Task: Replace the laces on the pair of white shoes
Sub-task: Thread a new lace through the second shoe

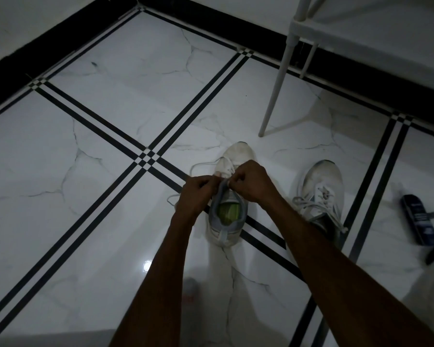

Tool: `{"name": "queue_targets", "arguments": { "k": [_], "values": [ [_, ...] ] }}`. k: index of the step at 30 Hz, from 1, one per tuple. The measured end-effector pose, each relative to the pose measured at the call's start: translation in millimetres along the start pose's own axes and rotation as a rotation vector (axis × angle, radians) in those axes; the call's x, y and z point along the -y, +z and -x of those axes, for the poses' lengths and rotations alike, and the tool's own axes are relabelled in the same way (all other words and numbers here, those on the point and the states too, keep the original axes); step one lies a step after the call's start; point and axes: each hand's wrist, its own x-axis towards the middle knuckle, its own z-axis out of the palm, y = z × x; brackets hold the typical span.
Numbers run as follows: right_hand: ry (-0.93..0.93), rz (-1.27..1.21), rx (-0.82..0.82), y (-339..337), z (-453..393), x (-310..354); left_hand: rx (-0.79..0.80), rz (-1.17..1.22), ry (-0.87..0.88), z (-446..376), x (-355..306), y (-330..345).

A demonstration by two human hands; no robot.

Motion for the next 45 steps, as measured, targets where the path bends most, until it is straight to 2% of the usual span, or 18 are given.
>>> {"name": "queue_targets", "arguments": {
  "k": [3, 7, 12, 16, 18, 21, 23, 25, 26, 28, 30, 33, 35, 38, 40, 42, 43, 45],
  "values": [
    [0.076, -0.183, -0.054, 1, 6, 0, -0.036, 0.059, -0.006, 1, 3, 2],
    [0.215, -0.345, -0.122, 1, 8, -2, -0.085, 0.006, -0.019, -3, 3, 9],
    [0.282, -0.213, 0.14, -6, 4, 6, -0.142, -0.09, -0.016, -7, 6, 16],
    [0.338, -0.161, 0.07, 3, 5, 8, -0.179, -0.089, -0.022, -8, 10, 19],
    [0.397, -0.183, 0.028, 6, 5, 4, -0.326, -0.005, -0.153, -10, 22, 8],
    [0.418, -0.243, 0.032, 7, 3, -2, -0.774, 0.064, -0.393, -5, 37, -33],
    [0.417, -0.282, 0.048, 7, 2, -4, -0.936, -0.071, -0.345, 4, 37, -49],
    [0.424, -0.317, 0.061, 7, 2, -4, -0.92, -0.201, -0.083, 9, 29, -43],
    [0.43, -0.327, 0.067, 7, 1, -4, -0.836, -0.235, 0.066, 9, 23, -35],
    [0.433, -0.34, 0.072, 6, 2, -3, -0.561, -0.32, 0.25, 4, 15, -16],
    [0.433, -0.363, 0.078, 5, 3, -2, -0.348, -0.434, 0.317, -4, 14, -1],
    [0.417, -0.362, 0.08, 5, 4, -4, -0.254, -0.476, 0.262, -12, 19, 6],
    [0.428, -0.358, 0.062, 5, 4, -4, -0.279, -0.535, 0.194, -13, 19, 4],
    [0.443, -0.351, 0.056, 6, 3, -5, -0.431, -0.68, 0.065, -7, 12, -7],
    [0.438, -0.342, 0.056, 6, 4, -6, -0.625, -0.778, -0.142, 1, 10, -24],
    [0.422, -0.333, 0.06, 7, 3, -7, -0.856, -0.744, -0.365, 6, 15, -45],
    [0.416, -0.325, 0.061, 7, 2, -8, -0.918, -0.707, -0.402, 6, 18, -50],
    [0.417, -0.327, 0.066, 8, 1, -8, -0.843, -0.681, -0.227, 8, 14, -44]
  ]
}}
